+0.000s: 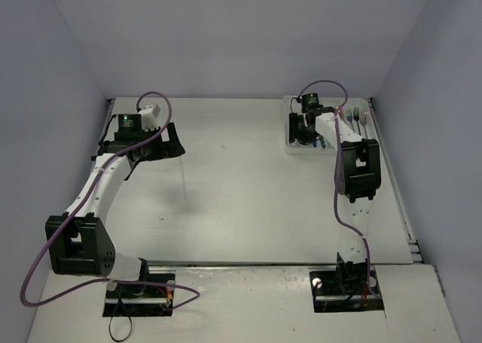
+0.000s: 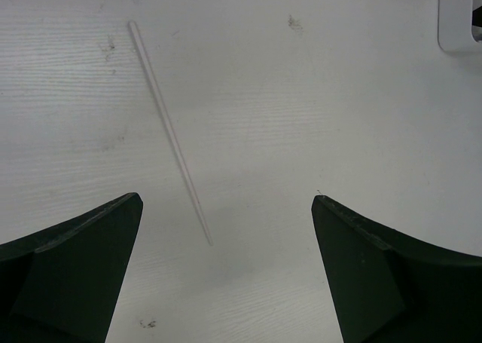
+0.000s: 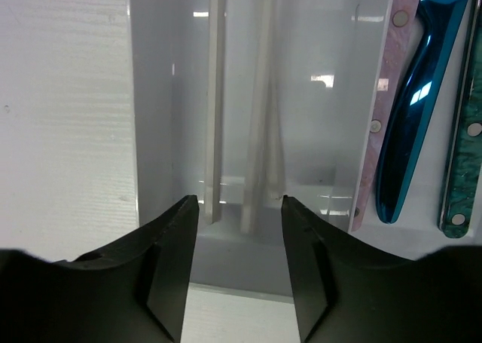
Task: Sort the eating utensils into containers
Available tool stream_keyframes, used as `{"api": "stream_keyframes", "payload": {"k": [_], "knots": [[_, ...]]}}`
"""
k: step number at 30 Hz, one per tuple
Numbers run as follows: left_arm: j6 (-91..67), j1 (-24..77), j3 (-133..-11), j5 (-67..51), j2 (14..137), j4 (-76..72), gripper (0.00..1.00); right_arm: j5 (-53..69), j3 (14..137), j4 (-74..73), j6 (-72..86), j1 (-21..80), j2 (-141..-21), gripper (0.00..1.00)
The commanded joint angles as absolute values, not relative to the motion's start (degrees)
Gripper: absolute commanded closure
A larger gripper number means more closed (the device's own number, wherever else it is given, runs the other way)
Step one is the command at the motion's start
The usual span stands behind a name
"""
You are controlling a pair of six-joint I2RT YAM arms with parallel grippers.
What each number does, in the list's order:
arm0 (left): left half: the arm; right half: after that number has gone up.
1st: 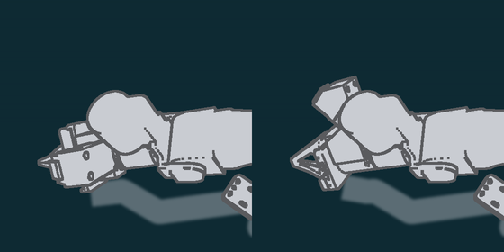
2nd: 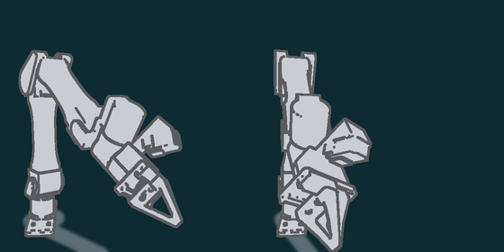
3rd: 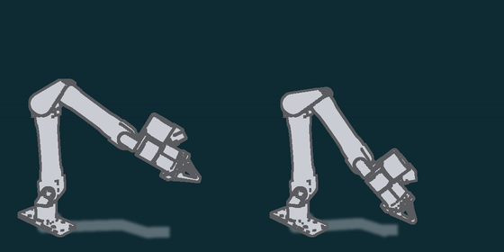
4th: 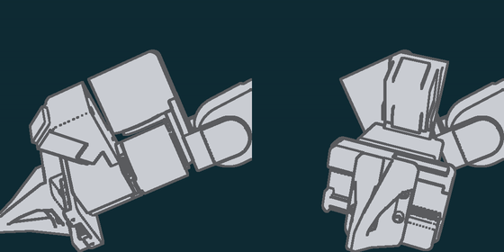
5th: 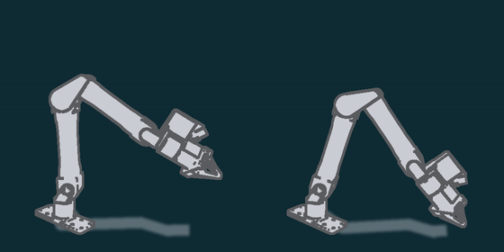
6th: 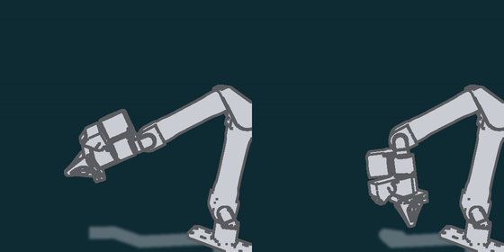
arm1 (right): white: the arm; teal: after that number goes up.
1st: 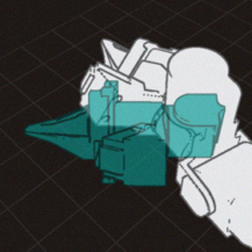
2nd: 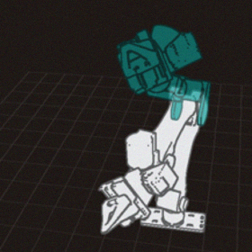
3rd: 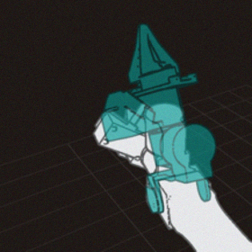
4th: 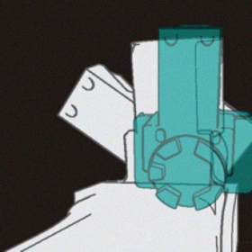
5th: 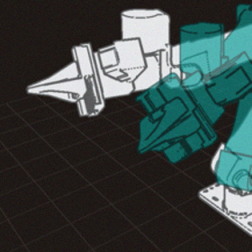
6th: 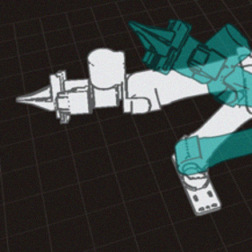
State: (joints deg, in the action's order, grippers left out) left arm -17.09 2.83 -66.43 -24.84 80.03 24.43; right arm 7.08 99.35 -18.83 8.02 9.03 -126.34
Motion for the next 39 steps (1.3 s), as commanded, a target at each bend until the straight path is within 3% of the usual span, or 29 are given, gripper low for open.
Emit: {"api": "stream_keyframes", "payload": {"k": [1,10,17,26,30,33,39], "knots": [[-16.02,2.81,-69.79,-21.87,80.00,24.15,0.03,8.17,104.36,-19.97,8.52,8.88,-121.98,0.53],[-13.87,3.40,-69.31,-15.98,85.65,25.97,0.03,13.09,111.36,-20.75,8.69,8.87,-112.74,0.47],[-10.38,6.59,-73.91,-10.64,95.34,29.35,0.04,13.27,108.12,-20.66,6.95,8.96,-107.06,0.46],[-9.08,10.02,-78.97,-5.36,106.85,29.38,0.15,11.57,101.83,-20.71,4.39,8.88,-104.39,0.47],[-8.96,10.02,-81.59,-4.25,110.83,29.74,0.25,11.72,101.43,-20.65,4.22,8.82,-104.47,0.47],[-8.87,10.02,-83.08,-3.05,113.93,30.42,0.37,11.96,101.51,-20.65,4.13,8.87,-104.60,0.47],[-8.51,10.02,-86.51,-2.18,118.36,32.11,0.77,12.22,101.60,-20.65,3.38,8.88,-104.68,0.48]]}}
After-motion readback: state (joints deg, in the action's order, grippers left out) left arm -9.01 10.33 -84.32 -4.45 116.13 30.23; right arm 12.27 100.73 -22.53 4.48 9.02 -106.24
